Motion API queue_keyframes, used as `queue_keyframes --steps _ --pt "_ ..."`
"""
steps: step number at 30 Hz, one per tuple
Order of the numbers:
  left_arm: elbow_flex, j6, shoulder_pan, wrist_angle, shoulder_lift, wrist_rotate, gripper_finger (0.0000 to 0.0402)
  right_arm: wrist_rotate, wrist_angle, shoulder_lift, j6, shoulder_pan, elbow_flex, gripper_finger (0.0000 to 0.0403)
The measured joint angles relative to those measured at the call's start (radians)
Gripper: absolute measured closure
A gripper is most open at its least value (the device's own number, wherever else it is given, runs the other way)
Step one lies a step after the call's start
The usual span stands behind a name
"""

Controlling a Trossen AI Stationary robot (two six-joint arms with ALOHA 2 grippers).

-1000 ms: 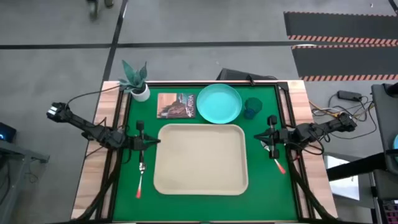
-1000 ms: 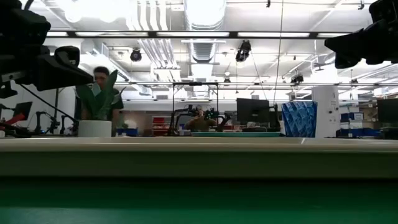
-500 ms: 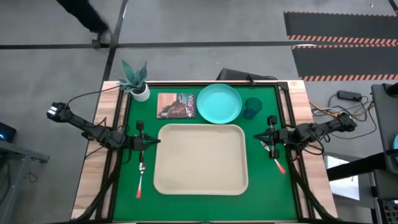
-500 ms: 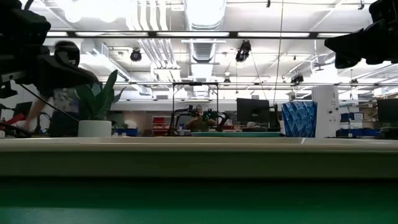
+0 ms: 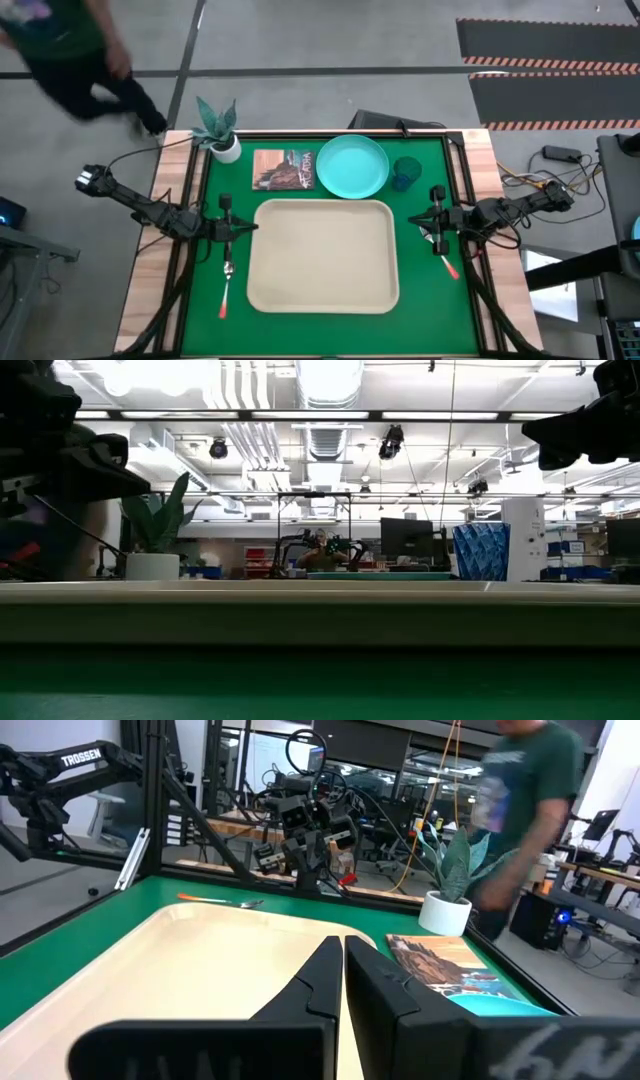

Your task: Pick and place plate/cup/fork/spoon on tray

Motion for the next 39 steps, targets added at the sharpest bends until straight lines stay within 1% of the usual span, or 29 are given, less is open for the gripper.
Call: queue_keyframes --steps 33,35,37,39 --pt "0.000 0.001 0.000 0.000 0.000 0.000 0.0398 0.001 0.010 0.000 0.002 0.000 0.000 0.0394" --pt "0.000 0.013 0.000 0.001 0.000 0.000 0.0398 0.001 0.023 0.000 0.026 0.000 0.000 0.0394" --pt "0.000 0.008 0.000 0.031 0.000 0.002 0.0398 0.001 0.026 0.000 0.072 0.000 0.000 0.0394" --pt "0.000 -0.042 0.000 0.120 0.004 0.008 0.0398 0.001 0.029 0.000 0.105 0.000 0.000 0.0394"
